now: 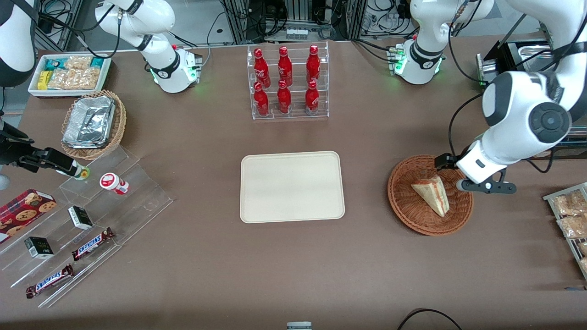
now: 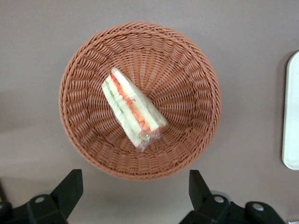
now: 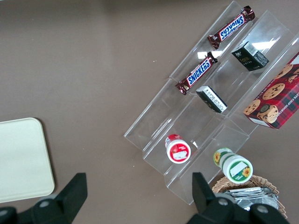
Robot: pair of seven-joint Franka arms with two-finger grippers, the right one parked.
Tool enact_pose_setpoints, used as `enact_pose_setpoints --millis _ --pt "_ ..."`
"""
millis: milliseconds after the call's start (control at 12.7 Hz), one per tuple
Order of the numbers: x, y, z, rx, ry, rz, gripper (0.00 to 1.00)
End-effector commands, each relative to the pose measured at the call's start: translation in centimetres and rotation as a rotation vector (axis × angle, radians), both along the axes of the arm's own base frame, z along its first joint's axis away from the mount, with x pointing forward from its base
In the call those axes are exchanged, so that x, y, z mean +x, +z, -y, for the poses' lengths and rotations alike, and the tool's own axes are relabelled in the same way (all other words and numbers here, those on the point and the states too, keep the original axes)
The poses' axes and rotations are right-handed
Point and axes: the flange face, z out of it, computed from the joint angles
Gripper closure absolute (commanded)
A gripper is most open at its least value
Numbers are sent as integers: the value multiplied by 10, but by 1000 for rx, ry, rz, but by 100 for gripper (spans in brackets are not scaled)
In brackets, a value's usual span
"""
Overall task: Place sandwich from basket to tray
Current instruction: 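Move the left gripper over the wrapped sandwich in the wicker basket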
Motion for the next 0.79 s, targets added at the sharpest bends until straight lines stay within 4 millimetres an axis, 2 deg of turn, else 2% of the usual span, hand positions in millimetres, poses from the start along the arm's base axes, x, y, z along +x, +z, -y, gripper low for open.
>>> enact_pose_setpoints --millis 0,236,707 --pt "-11 -21 -2 -3 4 43 0" --pt "-13 -39 -1 -4 61 73 0" --pt "-9 -57 1 5 479 106 0"
